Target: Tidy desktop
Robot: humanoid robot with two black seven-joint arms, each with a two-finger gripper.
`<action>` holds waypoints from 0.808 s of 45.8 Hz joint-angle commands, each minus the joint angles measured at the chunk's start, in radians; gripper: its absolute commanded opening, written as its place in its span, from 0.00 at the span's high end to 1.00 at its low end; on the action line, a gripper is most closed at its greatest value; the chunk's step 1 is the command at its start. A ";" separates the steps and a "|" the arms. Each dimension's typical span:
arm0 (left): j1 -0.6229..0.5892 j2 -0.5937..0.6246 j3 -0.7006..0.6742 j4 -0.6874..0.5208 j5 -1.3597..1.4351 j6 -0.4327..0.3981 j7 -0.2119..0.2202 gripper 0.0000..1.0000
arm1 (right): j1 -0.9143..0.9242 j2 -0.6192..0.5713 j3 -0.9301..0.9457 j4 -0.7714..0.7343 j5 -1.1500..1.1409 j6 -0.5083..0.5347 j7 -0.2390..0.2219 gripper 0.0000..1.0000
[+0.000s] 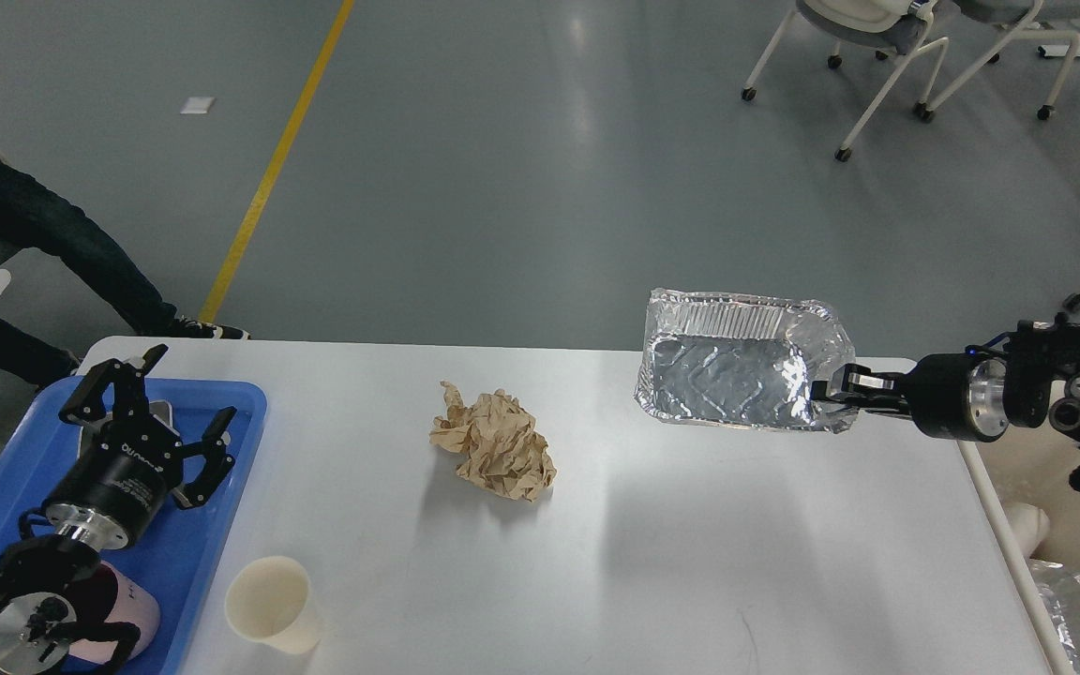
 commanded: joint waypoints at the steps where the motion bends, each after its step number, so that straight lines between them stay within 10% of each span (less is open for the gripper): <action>1: 0.007 0.195 0.050 -0.127 0.044 0.032 0.023 0.03 | 0.007 0.055 -0.005 -0.045 0.000 0.000 -0.007 1.00; 15: 0.002 0.704 0.102 -0.184 0.071 0.024 0.287 0.03 | 0.002 0.167 -0.010 -0.104 -0.001 0.001 -0.014 1.00; 21: 0.001 0.810 0.091 -0.184 0.099 -0.054 0.266 0.03 | 0.002 0.184 -0.010 -0.104 -0.001 0.001 -0.024 1.00; 31: 0.005 0.928 0.099 -0.233 0.441 -0.105 0.076 0.03 | 0.002 0.200 -0.010 -0.100 0.003 0.001 -0.024 1.00; 37: 0.005 0.987 0.100 -0.266 0.555 -0.123 0.039 0.03 | 0.001 0.203 -0.010 -0.102 0.003 0.001 -0.024 1.00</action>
